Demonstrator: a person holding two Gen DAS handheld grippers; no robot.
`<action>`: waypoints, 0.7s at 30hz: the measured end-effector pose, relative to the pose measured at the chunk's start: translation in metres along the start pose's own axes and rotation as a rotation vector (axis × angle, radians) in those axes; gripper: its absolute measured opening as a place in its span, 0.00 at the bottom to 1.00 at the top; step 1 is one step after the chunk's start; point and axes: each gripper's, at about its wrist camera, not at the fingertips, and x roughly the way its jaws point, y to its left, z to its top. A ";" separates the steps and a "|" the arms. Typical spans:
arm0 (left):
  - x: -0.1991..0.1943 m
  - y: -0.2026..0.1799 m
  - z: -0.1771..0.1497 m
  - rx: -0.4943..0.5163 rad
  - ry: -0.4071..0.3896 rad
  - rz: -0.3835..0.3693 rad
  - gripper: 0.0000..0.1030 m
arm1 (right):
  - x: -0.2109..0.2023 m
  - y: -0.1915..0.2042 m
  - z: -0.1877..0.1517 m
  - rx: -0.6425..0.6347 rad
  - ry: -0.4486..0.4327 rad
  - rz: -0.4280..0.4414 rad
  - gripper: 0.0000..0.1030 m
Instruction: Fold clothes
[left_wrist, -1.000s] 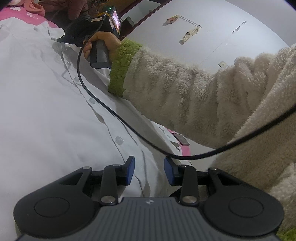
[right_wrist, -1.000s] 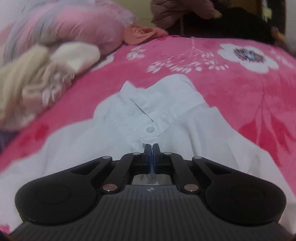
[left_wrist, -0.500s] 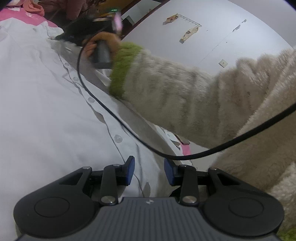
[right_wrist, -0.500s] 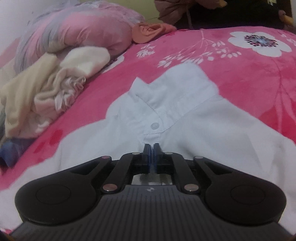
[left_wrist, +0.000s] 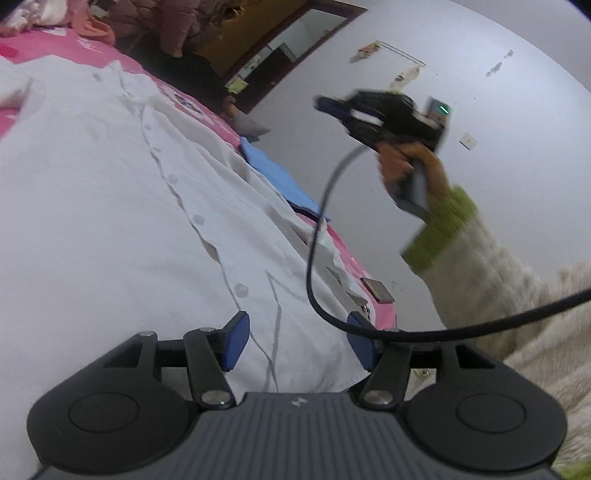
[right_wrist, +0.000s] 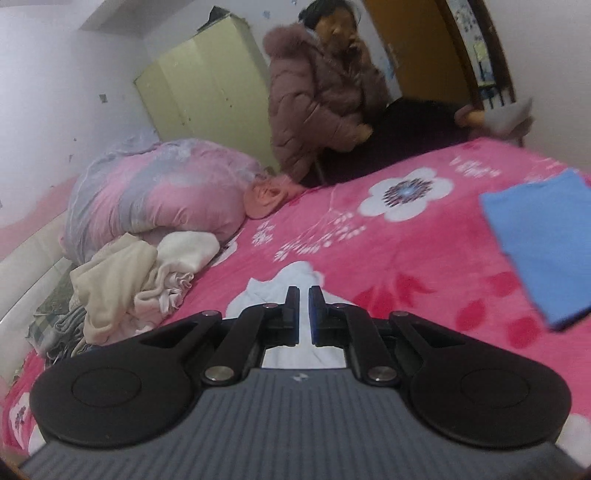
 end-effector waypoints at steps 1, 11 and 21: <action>-0.007 -0.001 0.002 -0.007 -0.004 0.018 0.59 | -0.008 0.000 -0.002 -0.006 -0.003 0.005 0.06; -0.086 0.015 0.023 -0.188 -0.096 0.166 0.68 | -0.005 0.015 -0.016 -0.087 -0.044 0.102 0.06; -0.123 0.020 0.037 -0.237 -0.169 0.193 0.80 | -0.053 -0.043 0.015 0.028 -0.224 0.043 0.06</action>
